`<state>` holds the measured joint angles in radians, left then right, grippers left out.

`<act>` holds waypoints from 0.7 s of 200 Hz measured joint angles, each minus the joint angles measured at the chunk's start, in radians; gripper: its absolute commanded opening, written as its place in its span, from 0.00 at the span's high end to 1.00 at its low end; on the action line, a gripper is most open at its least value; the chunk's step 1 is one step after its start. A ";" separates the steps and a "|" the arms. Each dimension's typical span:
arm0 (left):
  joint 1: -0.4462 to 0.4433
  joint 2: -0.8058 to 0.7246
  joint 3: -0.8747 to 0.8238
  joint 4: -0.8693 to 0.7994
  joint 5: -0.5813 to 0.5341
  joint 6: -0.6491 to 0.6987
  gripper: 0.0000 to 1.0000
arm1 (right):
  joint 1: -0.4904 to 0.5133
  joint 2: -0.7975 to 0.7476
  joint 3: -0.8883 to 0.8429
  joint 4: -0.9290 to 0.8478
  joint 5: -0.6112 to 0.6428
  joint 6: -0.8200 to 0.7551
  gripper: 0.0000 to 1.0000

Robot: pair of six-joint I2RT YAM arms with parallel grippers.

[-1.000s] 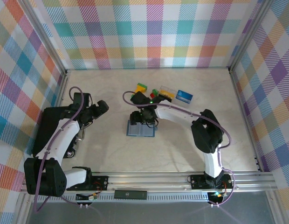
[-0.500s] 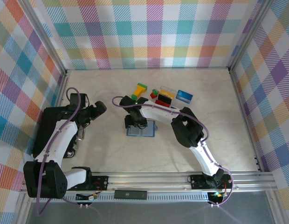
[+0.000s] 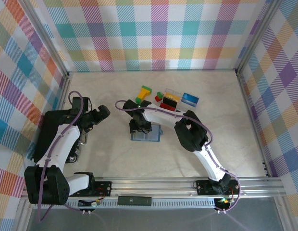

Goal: Take the credit cards out of the card holder

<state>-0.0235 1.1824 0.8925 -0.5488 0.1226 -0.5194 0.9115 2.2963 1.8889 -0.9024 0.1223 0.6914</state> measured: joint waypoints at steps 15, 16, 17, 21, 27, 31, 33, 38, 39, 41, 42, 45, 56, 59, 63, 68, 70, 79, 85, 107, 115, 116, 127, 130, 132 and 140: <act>0.000 0.000 0.000 0.000 0.000 0.000 0.00 | 0.000 0.000 -0.002 0.003 -0.002 -0.003 0.36; 0.000 0.000 0.000 0.000 0.000 0.000 0.00 | 0.000 0.000 -0.002 0.004 -0.002 -0.003 0.36; 0.000 0.000 0.000 0.000 0.000 0.000 0.00 | 0.000 0.000 -0.003 0.004 -0.002 -0.003 0.36; 0.000 0.000 0.000 0.000 0.000 0.000 0.00 | 0.000 0.000 -0.004 0.006 -0.002 -0.004 0.36; 0.000 0.000 0.000 0.000 0.000 0.000 0.00 | 0.000 -0.001 -0.006 0.009 -0.003 -0.007 0.36; 0.000 0.000 0.000 0.000 0.000 0.000 0.00 | 0.000 -0.002 -0.008 0.011 -0.003 -0.009 0.36; 0.000 0.000 0.000 0.000 0.000 0.000 0.00 | 0.000 -0.003 -0.010 0.014 -0.004 -0.011 0.37; 0.000 0.000 0.000 0.000 0.000 0.000 0.00 | 0.000 -0.005 -0.013 0.018 -0.006 -0.016 0.37; 0.000 0.000 0.000 0.000 0.000 0.000 0.00 | 0.000 -0.005 -0.013 0.018 -0.006 -0.016 0.37; 0.000 0.000 0.000 0.000 0.000 0.000 0.00 | 0.000 -0.006 -0.014 0.019 -0.007 -0.016 0.37; 0.000 0.000 0.000 0.000 0.000 0.000 0.00 | 0.000 -0.006 -0.015 0.020 -0.007 -0.017 0.37; 0.000 0.000 0.000 0.000 0.000 0.000 0.00 | 0.000 -0.007 -0.017 0.023 -0.009 -0.019 0.37; 0.000 0.000 0.000 0.000 0.000 0.000 0.00 | 0.000 -0.013 -0.027 0.033 -0.014 -0.024 0.37; 0.000 0.000 0.000 0.000 0.000 0.000 0.00 | 0.000 -0.014 -0.030 0.037 -0.016 -0.026 0.37; 0.000 0.000 0.000 0.000 0.000 0.000 0.00 | -0.001 -0.016 -0.034 0.040 -0.018 -0.026 0.37; 0.000 0.000 0.000 0.000 0.000 0.000 0.00 | -0.002 -0.019 -0.040 0.046 -0.021 -0.026 0.38; 0.000 0.000 0.000 0.000 0.000 0.000 0.00 | -0.002 -0.021 -0.043 0.050 -0.022 -0.027 0.38; 0.000 0.000 0.000 0.000 0.000 0.000 0.00 | -0.004 -0.032 -0.061 0.065 -0.028 -0.031 0.38; 0.000 0.000 0.000 0.000 0.000 0.000 0.00 | -0.006 -0.038 -0.072 0.076 -0.031 -0.034 0.38; 0.000 0.000 0.000 0.000 0.000 0.000 0.00 | -0.015 -0.063 -0.117 0.115 -0.049 -0.050 0.38; 0.000 0.000 0.000 0.000 0.000 0.000 0.00 | -0.016 -0.070 -0.130 0.128 -0.056 -0.055 0.38; 0.000 0.000 0.000 0.000 0.000 0.000 0.00 | -0.016 -0.072 -0.132 0.130 -0.057 -0.056 0.38; 0.000 0.000 0.000 0.000 0.000 0.000 0.00 | -0.021 -0.082 -0.152 0.150 -0.068 -0.065 0.38; 0.000 0.000 0.000 0.000 0.001 0.000 0.00 | -0.021 -0.085 -0.156 0.154 -0.071 -0.066 0.38; 0.000 0.000 0.000 0.000 0.001 0.000 0.00 | -0.022 -0.088 -0.160 0.158 -0.072 -0.068 0.38; 0.000 0.001 0.000 0.000 0.001 0.000 0.00 | -0.024 -0.095 -0.173 0.171 -0.079 -0.073 0.39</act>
<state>-0.0231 1.1835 0.8925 -0.5488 0.1238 -0.5190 0.8879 2.2013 1.7157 -0.7319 0.0429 0.6186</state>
